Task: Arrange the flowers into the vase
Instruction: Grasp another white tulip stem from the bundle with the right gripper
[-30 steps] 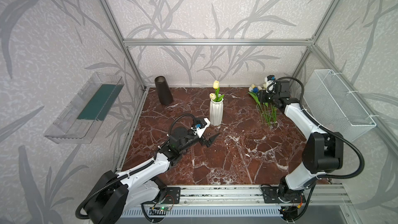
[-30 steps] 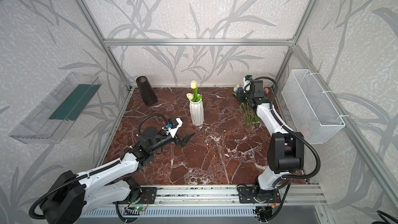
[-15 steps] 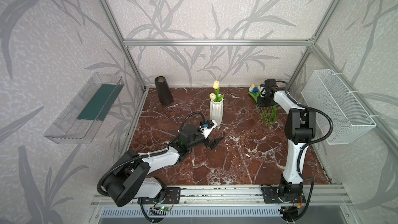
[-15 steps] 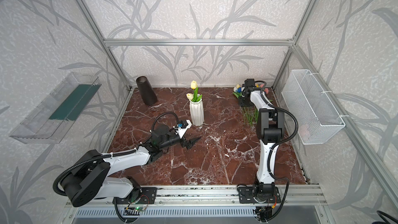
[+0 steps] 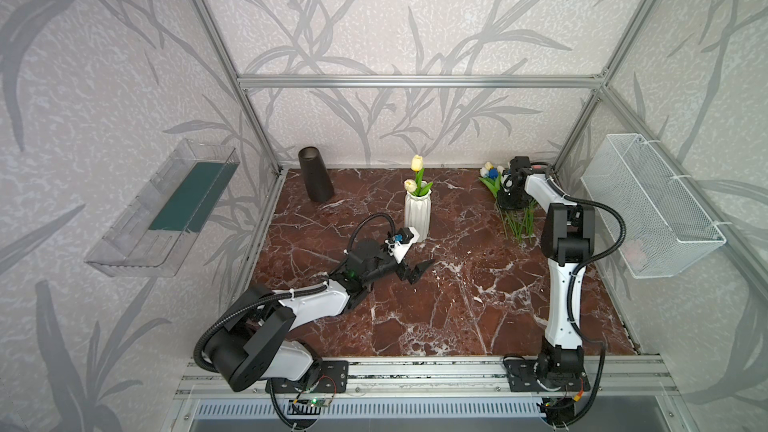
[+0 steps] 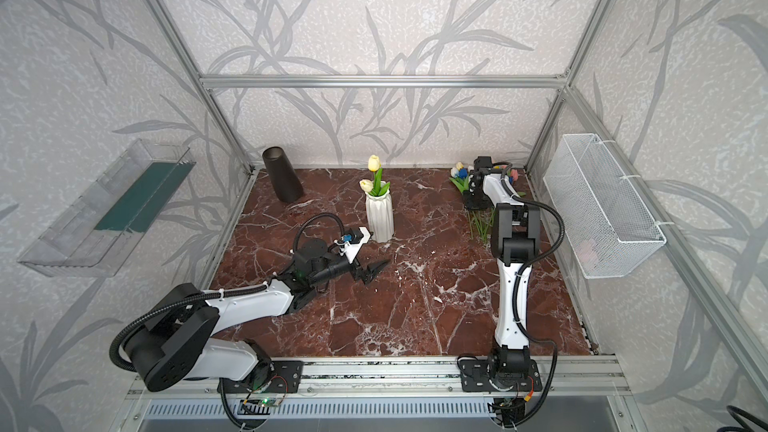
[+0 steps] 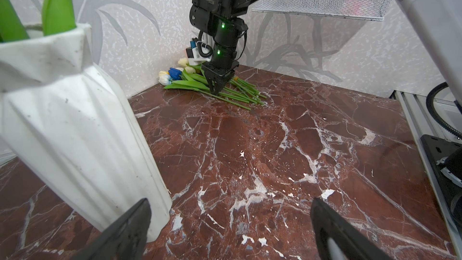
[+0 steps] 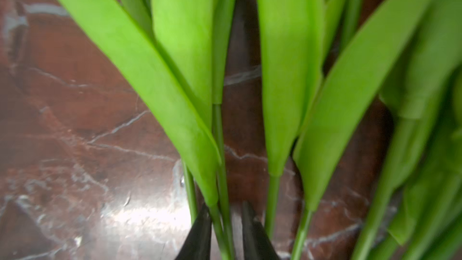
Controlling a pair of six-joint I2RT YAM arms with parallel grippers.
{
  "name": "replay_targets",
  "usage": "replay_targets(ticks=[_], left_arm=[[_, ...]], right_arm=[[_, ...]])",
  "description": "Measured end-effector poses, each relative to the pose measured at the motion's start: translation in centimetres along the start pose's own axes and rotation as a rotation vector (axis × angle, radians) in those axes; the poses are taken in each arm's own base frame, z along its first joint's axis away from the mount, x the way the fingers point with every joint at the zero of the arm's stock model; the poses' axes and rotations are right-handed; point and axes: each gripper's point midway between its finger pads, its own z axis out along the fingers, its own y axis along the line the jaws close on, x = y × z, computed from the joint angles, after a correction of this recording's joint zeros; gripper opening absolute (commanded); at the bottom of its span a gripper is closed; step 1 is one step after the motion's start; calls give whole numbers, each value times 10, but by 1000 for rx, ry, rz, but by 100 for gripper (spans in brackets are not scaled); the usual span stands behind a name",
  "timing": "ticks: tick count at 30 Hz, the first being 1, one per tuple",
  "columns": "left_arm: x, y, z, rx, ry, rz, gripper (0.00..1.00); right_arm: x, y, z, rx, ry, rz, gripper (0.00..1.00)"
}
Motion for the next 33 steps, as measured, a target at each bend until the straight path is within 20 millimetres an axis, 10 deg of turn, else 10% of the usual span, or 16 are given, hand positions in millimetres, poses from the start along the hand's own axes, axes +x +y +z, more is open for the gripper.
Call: replay_targets(ticks=[15,25,33], left_arm=[[-13,2,-4,-16,-31,13,99],[-25,3,-6,-25,-60,19,99],[-47,4,-17,-45,-119,35,99]], right_arm=[[9,10,-8,-48,3,-15,1],[10,24,-89,-75,-146,-19,0],[18,32,-109,-120,-186,-8,8]])
